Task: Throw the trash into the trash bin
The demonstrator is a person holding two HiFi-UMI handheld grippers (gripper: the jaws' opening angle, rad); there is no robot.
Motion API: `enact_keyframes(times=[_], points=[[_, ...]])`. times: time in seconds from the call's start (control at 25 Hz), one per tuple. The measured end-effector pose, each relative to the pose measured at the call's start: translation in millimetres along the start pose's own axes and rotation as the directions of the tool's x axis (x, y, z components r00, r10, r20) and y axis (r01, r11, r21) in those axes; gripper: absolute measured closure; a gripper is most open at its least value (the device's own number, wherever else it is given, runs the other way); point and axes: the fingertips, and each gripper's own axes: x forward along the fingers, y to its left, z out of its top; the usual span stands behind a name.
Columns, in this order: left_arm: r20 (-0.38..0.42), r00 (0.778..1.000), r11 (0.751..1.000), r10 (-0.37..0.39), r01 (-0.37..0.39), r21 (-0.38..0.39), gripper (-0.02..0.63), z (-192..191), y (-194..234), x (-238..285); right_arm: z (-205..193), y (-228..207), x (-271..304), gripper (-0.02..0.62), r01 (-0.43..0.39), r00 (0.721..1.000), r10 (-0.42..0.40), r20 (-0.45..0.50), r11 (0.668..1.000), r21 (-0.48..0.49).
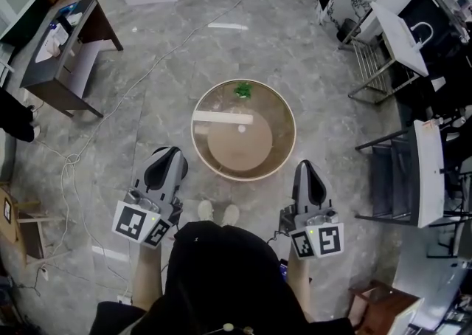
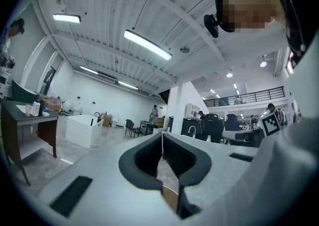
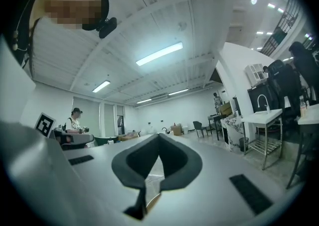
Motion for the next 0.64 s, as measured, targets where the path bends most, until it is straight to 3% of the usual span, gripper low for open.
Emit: enact_keyframes(times=[0.64], points=[[0.03, 1.0, 1.0, -0.003, 0.003, -0.008, 0.593, 4.2, 0.3, 5.9, 2.3, -13.9, -2.8, 0.592, 0.037, 0.999, -0.037, 0.008, 0.999, -0.004]])
